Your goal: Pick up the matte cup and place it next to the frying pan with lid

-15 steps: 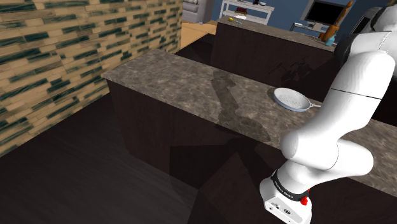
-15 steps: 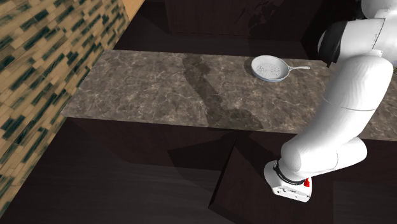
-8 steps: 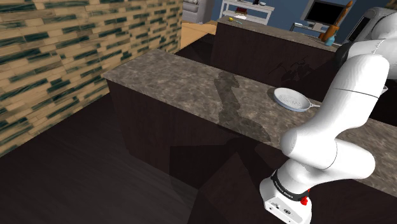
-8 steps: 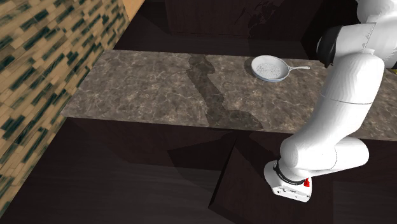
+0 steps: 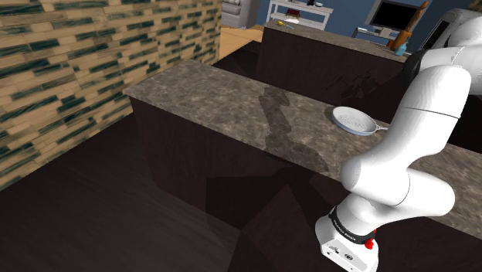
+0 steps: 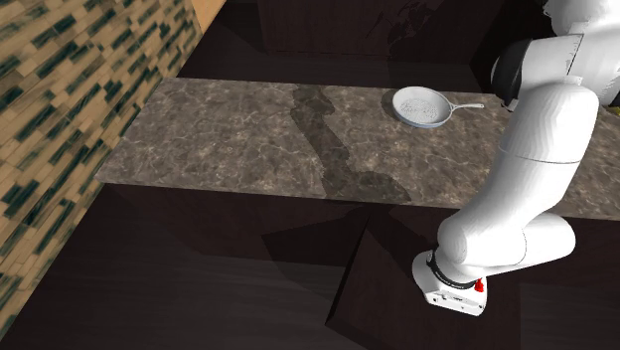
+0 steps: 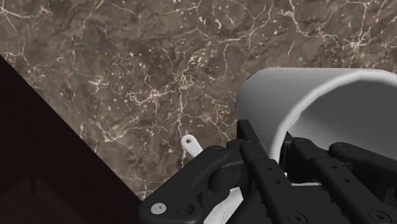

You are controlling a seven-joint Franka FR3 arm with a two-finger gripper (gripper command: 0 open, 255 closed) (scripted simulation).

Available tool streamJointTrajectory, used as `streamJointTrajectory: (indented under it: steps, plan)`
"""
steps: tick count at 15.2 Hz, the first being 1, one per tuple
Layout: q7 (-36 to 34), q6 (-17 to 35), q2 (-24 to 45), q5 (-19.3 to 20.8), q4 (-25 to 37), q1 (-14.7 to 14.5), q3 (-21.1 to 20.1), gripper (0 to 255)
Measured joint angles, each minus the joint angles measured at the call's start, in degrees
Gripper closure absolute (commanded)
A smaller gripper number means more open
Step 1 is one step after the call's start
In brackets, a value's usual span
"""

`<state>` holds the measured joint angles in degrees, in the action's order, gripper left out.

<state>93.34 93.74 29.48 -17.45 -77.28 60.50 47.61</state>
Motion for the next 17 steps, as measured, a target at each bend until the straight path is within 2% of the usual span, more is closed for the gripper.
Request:
streamJointTrajectory:
  steps: [12,17]
  plan:
    - [0.7,8.9,0.6,-0.8,-8.9,-1.7,-0.5,255]
    - [1.1,11.9,2.0,-1.8,-10.8,-1.4,-1.2,255]
